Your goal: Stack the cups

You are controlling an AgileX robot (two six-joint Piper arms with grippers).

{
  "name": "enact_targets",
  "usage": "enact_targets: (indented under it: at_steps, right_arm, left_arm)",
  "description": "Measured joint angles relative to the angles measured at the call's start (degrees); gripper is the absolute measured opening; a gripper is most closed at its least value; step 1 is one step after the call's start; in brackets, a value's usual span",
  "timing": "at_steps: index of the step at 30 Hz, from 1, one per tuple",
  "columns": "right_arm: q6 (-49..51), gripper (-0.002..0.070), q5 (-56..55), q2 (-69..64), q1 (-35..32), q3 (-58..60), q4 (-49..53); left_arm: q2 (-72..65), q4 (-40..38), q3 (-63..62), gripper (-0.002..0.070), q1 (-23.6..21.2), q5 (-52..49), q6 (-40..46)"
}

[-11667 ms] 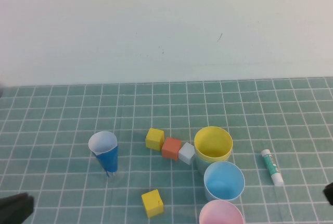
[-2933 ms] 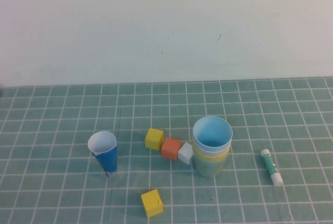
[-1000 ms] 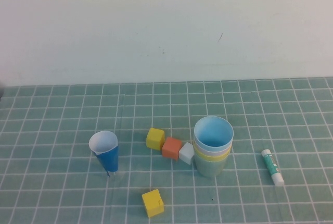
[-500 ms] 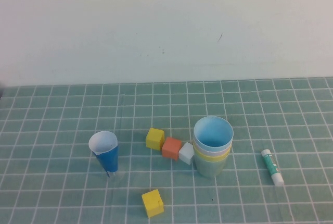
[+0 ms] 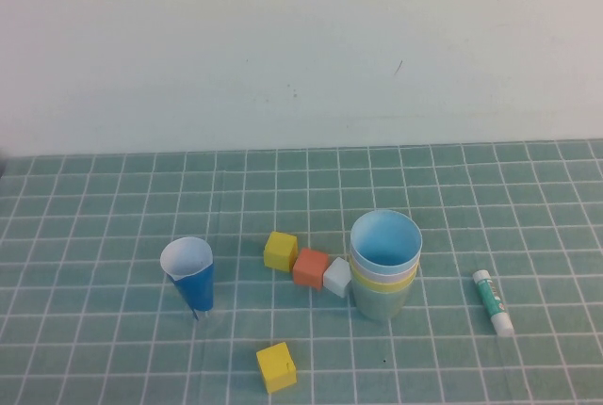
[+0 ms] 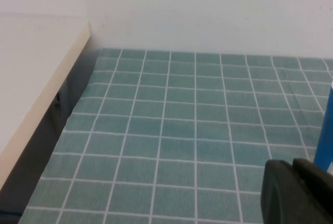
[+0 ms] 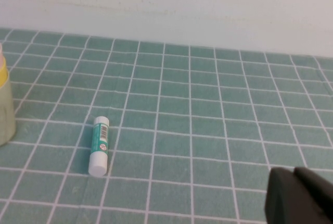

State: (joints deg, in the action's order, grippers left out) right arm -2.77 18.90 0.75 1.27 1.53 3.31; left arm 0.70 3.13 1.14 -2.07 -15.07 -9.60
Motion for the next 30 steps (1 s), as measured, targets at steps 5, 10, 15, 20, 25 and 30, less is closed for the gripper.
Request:
enact_targets:
  at_steps: [5, 10, 15, 20, 25, 30]
  right_arm:
    - [0.0, -0.0003, 0.0, 0.0, 0.0, 0.0, 0.0]
    - [0.0, -0.0003, 0.0, 0.0, 0.0, 0.0, 0.0]
    - [0.0, -0.0003, 0.0, 0.0, 0.0, 0.0, 0.0]
    - [0.0, -0.0003, 0.0, 0.0, 0.0, 0.0, 0.0]
    - [0.0, -0.0003, 0.0, 0.0, 0.0, 0.0, 0.0]
    - [0.0, -0.0003, 0.0, 0.0, 0.0, 0.0, 0.0]
  left_arm:
    - [0.0, -0.1, 0.0, -0.0003, 0.0, -1.8, 0.1]
    - [0.0, -0.2, 0.0, -0.0003, 0.0, -2.3, 0.1]
    - [0.0, -0.2, 0.0, -0.0003, 0.0, -2.3, 0.1]
    - [0.0, -0.2, -0.1, -0.0003, 0.0, -2.4, 0.1]
    - [0.0, -0.2, -0.1, -0.0003, 0.0, -2.4, 0.1]
    - [0.0, -0.2, -0.1, -0.0003, 0.0, -2.4, 0.1]
